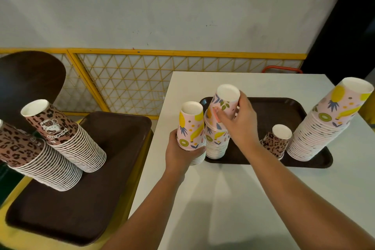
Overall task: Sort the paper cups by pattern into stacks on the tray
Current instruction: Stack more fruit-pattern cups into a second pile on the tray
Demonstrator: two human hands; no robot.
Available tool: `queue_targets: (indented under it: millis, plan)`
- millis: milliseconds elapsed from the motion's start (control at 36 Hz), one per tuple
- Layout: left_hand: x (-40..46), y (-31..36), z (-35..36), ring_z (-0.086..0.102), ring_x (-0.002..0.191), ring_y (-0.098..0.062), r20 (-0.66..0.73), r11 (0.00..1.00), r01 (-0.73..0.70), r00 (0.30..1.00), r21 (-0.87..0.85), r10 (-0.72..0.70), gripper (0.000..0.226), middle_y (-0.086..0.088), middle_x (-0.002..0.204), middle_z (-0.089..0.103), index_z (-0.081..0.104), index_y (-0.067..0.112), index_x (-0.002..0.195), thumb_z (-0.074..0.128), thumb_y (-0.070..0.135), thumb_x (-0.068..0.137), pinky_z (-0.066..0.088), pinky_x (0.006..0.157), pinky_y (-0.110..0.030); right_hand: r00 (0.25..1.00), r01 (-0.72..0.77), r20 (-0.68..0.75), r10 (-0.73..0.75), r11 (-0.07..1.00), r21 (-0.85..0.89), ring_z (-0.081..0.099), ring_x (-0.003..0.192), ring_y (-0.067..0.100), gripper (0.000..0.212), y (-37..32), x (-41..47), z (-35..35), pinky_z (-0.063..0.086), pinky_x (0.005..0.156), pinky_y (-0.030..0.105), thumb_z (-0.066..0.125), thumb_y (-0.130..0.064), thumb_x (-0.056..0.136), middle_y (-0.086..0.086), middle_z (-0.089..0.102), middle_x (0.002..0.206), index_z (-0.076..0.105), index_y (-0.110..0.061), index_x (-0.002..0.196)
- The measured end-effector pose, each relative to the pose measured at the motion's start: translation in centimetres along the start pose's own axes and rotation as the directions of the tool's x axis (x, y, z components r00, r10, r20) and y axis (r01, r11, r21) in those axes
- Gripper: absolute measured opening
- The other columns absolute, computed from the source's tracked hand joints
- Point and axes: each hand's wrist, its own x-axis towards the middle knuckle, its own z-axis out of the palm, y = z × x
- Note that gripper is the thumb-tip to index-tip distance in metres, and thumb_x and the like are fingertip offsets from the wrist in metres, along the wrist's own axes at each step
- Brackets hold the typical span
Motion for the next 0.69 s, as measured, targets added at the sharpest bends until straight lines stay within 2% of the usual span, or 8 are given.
queue_targets:
  millis: [83,139,222,306,417,528,583,694]
  plan:
    - [-0.1,0.2,-0.1,0.058,0.103,-0.015,-0.002,1.000,-0.016,1.000,-0.006,0.016,0.075,0.003,0.113,0.061,0.047,0.021,0.120,0.089,0.006,0.060,0.046,0.071,-0.013,0.996,-0.061,0.070,0.063,0.998,-0.034,0.054,0.104,0.009,0.060,0.5,-0.8,0.5,0.046,0.083,0.024,0.073,-0.030,0.075,-0.008,0.055,0.112,0.045,-0.016,0.127]
    - [-0.2,0.3,-0.1,0.059,0.104,-0.015,-0.005,1.000,-0.023,1.000,-0.005,0.023,0.076,0.003,0.114,0.061,0.047,0.019,0.123,0.089,0.007,0.061,0.047,0.071,-0.013,0.992,-0.087,0.090,0.090,0.995,-0.039,0.048,0.107,0.005,0.064,0.5,-1.1,0.7,0.041,0.084,0.019,0.072,-0.029,0.077,-0.007,0.051,0.119,0.041,-0.016,0.130]
    - [-0.1,0.5,-0.2,0.059,0.106,-0.016,-0.011,0.999,-0.038,0.999,-0.003,0.038,0.077,0.002,0.116,0.061,0.047,0.019,0.124,0.090,0.009,0.061,0.048,0.076,-0.016,0.998,-0.033,0.045,0.035,0.999,-0.042,0.036,0.117,-0.002,0.071,-0.5,-1.3,0.6,0.030,0.089,0.006,0.068,-0.039,0.078,-0.005,0.043,0.136,0.035,-0.015,0.137]
    - [-0.2,0.8,-0.1,0.059,0.105,-0.015,-0.017,0.998,-0.058,0.998,-0.020,0.057,0.077,0.003,0.116,0.061,0.048,0.019,0.124,0.090,0.009,0.060,0.049,0.076,-0.018,0.995,0.065,0.074,-0.068,0.997,0.043,0.036,0.121,-0.003,0.072,-2.4,-1.3,0.5,0.025,0.089,-0.005,0.066,-0.044,0.078,-0.006,0.043,0.136,0.036,-0.014,0.136]
    - [-0.3,1.2,0.1,0.063,0.103,-0.012,-0.019,0.995,-0.075,0.997,-0.068,0.074,0.076,0.007,0.112,0.065,0.050,0.022,0.122,0.091,0.011,0.059,0.053,0.081,-0.024,0.968,0.093,0.230,-0.101,0.995,0.048,0.040,0.120,-0.001,0.077,-4.1,-1.6,0.9,0.030,0.091,0.000,0.068,-0.050,0.071,-0.011,0.045,0.132,0.037,-0.019,0.135]
    - [-0.6,1.9,0.3,0.061,0.096,0.004,0.000,0.988,-0.133,0.991,-0.074,0.133,0.076,0.016,0.108,0.062,0.048,0.027,0.121,0.090,0.009,0.060,0.050,0.071,-0.007,0.940,0.035,0.336,-0.049,0.998,0.046,0.048,0.111,0.004,0.078,-4.8,-2.1,1.6,0.044,0.088,0.015,0.077,-0.042,0.067,-0.010,0.051,0.124,0.038,-0.024,0.132]
    - [-0.7,2.0,0.3,0.060,0.094,0.009,0.010,0.986,-0.153,0.988,-0.063,0.154,0.078,0.017,0.108,0.062,0.048,0.028,0.121,0.091,0.009,0.059,0.048,0.071,-0.005,0.944,0.027,0.329,-0.037,0.999,0.036,0.053,0.106,0.007,0.073,-4.9,-2.1,1.7,0.049,0.087,0.024,0.077,-0.041,0.067,-0.007,0.057,0.118,0.041,-0.023,0.129]
    - [-0.8,2.1,0.3,0.060,0.095,0.006,0.031,0.983,-0.180,0.983,-0.046,0.181,0.081,0.016,0.108,0.062,0.048,0.024,0.123,0.092,0.009,0.057,0.048,0.071,-0.004,0.962,0.039,0.272,-0.034,0.999,-0.013,0.048,0.095,0.004,0.065,-5.1,-1.8,1.4,0.040,0.073,0.009,0.077,-0.035,0.069,-0.010,0.054,0.103,0.046,-0.019,0.124]
